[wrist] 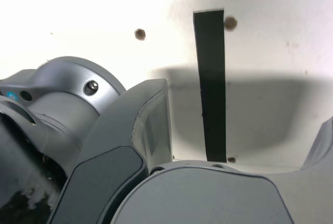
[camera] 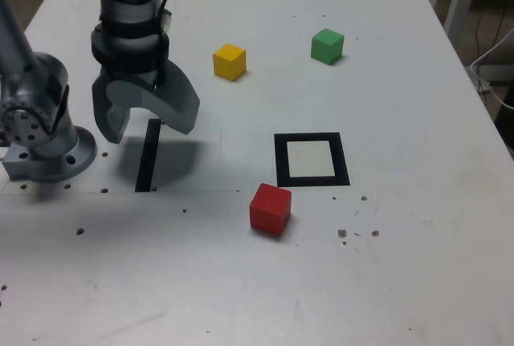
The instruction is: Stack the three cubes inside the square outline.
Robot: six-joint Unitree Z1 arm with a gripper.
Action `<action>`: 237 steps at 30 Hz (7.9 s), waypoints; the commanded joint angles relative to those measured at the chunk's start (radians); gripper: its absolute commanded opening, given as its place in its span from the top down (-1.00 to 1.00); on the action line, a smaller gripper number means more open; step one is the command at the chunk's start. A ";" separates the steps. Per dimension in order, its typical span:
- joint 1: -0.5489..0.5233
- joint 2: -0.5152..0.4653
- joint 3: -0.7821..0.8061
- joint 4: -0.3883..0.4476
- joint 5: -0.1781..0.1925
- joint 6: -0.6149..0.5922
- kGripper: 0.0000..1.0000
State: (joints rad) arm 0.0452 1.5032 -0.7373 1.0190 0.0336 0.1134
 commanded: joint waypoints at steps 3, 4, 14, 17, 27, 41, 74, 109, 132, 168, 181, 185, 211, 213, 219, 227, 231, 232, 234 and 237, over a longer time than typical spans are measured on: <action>-0.074 0.023 -0.051 0.024 -0.012 -0.046 -0.99; -0.091 0.030 -0.062 0.027 -0.016 -0.057 -0.99; -0.237 0.105 -0.190 0.083 -0.037 -0.136 -0.98; -0.271 0.125 -0.234 0.105 -0.038 -0.152 -0.98; -0.361 0.190 -0.365 0.156 -0.047 -0.180 -0.98; -0.445 0.340 -0.540 0.206 -0.063 -0.200 -0.98; -0.463 0.575 -0.703 0.241 -0.059 -0.202 -0.25; -0.471 0.577 -0.725 0.255 -0.035 -0.196 0.34; -0.262 0.597 -0.900 0.333 -0.041 -0.195 0.34; -0.105 0.682 -0.955 0.311 -0.038 -0.147 0.21; -0.096 0.668 -0.927 0.307 -0.050 -0.141 -0.92; -0.082 0.631 -0.907 0.305 -0.032 -0.142 -0.93; 0.322 0.397 -0.681 0.304 0.065 -0.038 -0.94; 0.357 0.398 -0.673 0.296 0.061 -0.051 -0.94; 0.437 0.402 -0.659 0.276 0.061 -0.119 -0.94; 0.531 0.441 -0.652 0.248 0.055 -0.152 -0.94; 0.573 0.474 -0.642 0.224 0.043 -0.153 -0.94; 0.582 0.483 -0.641 0.218 0.040 -0.151 -0.94; 0.599 0.499 -0.640 0.209 0.036 -0.148 -0.94; 0.619 0.522 -0.644 0.201 0.028 -0.137 -0.93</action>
State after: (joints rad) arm 0.6584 2.0143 -1.3783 1.2221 0.0640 -0.0274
